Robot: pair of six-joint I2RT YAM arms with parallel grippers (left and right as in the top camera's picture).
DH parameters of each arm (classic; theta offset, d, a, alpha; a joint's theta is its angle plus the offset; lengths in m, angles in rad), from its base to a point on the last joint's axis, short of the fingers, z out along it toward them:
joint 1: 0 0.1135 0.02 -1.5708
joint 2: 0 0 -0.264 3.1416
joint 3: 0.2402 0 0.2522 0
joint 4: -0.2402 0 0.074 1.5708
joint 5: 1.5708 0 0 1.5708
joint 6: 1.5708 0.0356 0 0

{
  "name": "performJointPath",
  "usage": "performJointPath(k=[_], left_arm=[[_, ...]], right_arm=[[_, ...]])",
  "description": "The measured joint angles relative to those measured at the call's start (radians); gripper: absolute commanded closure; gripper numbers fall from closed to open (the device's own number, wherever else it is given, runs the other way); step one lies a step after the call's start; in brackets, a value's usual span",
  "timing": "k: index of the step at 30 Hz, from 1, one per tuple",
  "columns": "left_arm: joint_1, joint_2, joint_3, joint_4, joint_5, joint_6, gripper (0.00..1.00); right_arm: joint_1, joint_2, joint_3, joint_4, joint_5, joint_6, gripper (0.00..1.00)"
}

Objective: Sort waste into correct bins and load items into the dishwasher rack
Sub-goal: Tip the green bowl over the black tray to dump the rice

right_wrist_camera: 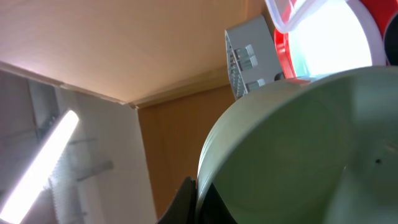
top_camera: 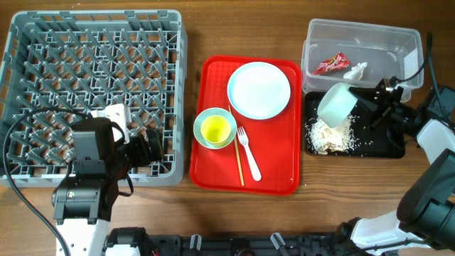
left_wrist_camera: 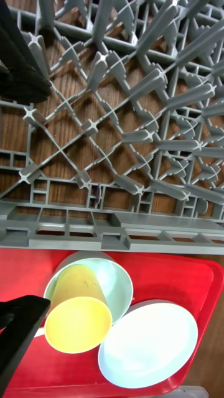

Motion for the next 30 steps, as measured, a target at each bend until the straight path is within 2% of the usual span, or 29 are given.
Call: performJointPath(k=[7, 10, 12, 15, 18, 23, 27, 30], left_arm=[[0.000, 0.000, 0.000, -0.004, 0.000, 0.000, 0.00], [0.000, 0.000, 0.000, -0.004, 0.000, 0.000, 0.00], [0.000, 0.000, 0.000, -0.004, 0.000, 0.000, 0.00], [0.000, 0.000, 0.000, -0.004, 0.000, 0.000, 0.00], [0.000, 0.000, 0.000, -0.003, 0.000, 0.000, 0.00], [0.000, 0.000, 0.000, -0.004, 0.000, 0.000, 0.00], [0.000, 0.000, 0.000, -0.004, 0.000, 0.000, 0.00], [0.000, 0.000, 0.000, -0.003, 0.000, 0.000, 0.00]], right_arm=[[0.000, 0.000, 0.000, 0.136, 0.000, 0.262, 0.96], [0.000, 0.001, 0.000, 0.175, 0.000, 0.285, 0.96], [0.000, 0.001, 0.000, 0.179, 0.000, 0.230, 0.96], [0.006, 0.001, 0.000, 0.163, 0.000, 0.063, 0.96], [0.021, 0.001, 0.002, 0.047, 0.058, -0.085, 0.96], [0.037, 0.001, 0.001, -0.118, 0.266, -0.306, 0.96], [0.039, -0.020, 0.000, -0.158, 0.343, -0.422, 0.96], [0.053, -0.120, 0.000, -0.179, 0.410, -0.462, 0.96]])
